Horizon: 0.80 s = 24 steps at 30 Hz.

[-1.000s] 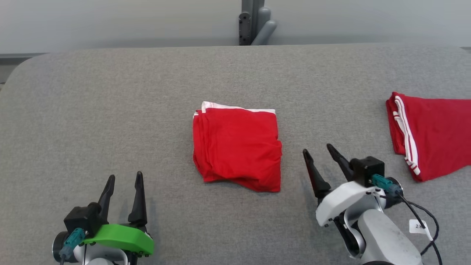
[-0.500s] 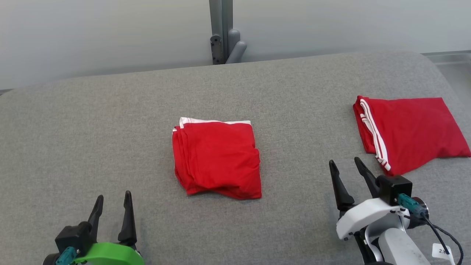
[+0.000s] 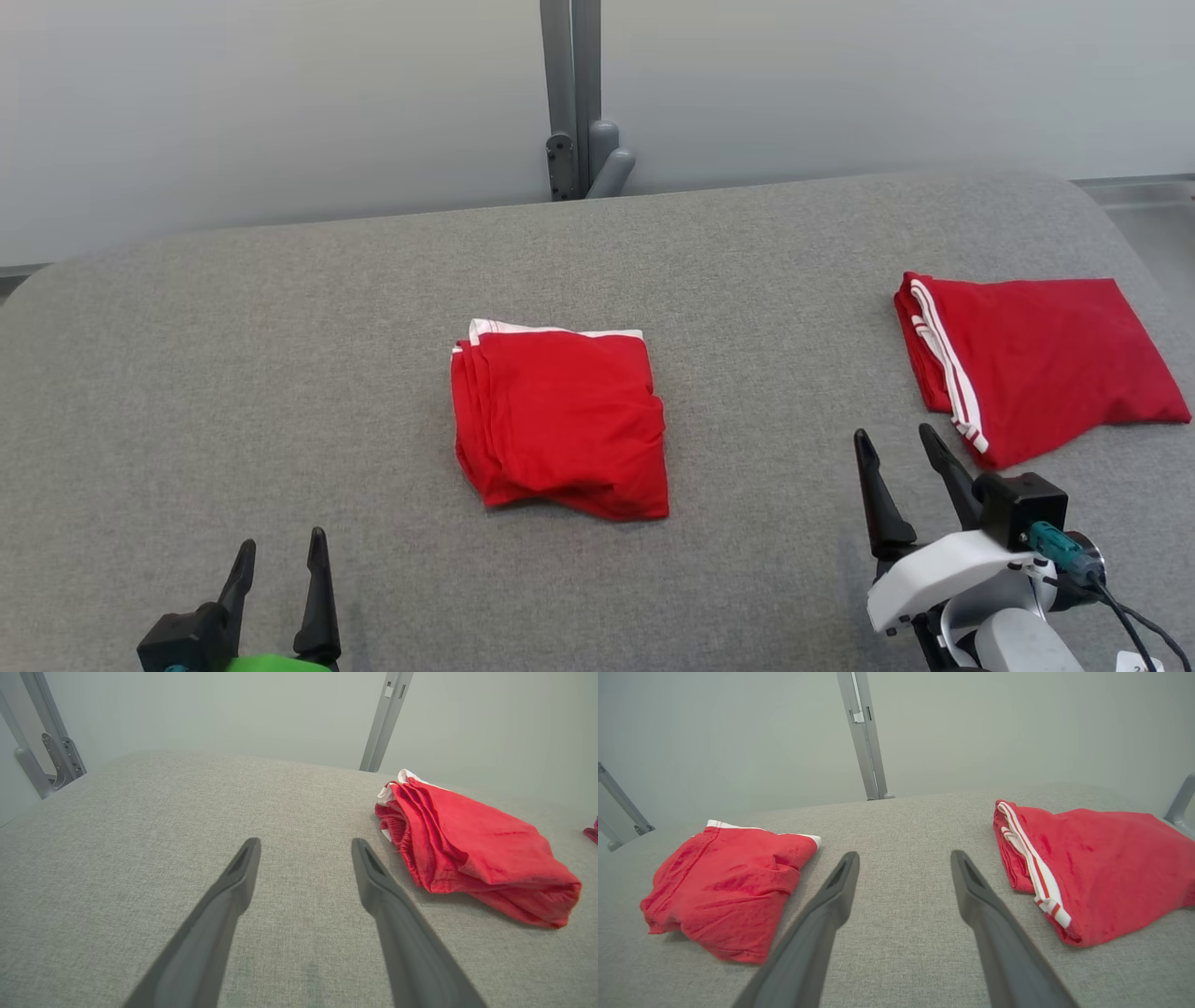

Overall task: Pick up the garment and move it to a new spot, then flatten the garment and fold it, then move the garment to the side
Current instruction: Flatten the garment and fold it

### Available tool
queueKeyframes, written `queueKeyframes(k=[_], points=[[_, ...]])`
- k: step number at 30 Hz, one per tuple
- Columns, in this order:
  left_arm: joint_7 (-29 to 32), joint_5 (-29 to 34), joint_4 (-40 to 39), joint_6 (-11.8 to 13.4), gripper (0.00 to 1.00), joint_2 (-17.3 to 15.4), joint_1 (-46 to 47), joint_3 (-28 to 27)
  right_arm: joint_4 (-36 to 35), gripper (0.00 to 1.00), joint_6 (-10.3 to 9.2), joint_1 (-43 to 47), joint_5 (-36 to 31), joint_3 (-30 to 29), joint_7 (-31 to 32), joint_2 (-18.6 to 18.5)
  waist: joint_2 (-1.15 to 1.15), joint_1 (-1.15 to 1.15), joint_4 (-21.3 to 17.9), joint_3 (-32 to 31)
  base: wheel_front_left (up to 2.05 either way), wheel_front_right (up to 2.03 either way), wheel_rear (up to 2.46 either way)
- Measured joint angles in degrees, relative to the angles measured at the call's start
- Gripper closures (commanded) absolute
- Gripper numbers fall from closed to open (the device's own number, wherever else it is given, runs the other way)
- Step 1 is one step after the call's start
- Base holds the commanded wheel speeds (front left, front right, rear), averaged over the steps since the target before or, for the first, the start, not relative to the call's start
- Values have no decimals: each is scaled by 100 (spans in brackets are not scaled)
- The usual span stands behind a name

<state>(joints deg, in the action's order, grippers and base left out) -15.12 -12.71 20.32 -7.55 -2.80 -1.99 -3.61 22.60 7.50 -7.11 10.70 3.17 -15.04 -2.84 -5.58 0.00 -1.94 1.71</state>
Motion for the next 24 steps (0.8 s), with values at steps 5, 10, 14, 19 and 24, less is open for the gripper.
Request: queueKeyframes(k=[5,10,14,19,24], points=[[0,-1,-10,0,0,0,-12,-8,-2,0,0,16,23,56,0,2,0,0,15,-9,0,0,0],[0,-10,-29,0,0,0,-14,3,-2,0,0,23,11,81,-1,2,0,0,14,24,0,0,0],[0,-34,-31,0,0,0,-9,49,20,0,0,23,-23,149,0,1,0,0,32,66,0,0,0],[-1,-55,-63,0,0,1,24,162,58,0,0,-66,0,369,-1,1,0,0,123,175,0,0,0],[0,-58,-71,0,0,0,96,375,172,0,0,-382,245,670,-1,2,0,0,316,324,0,0,0]])
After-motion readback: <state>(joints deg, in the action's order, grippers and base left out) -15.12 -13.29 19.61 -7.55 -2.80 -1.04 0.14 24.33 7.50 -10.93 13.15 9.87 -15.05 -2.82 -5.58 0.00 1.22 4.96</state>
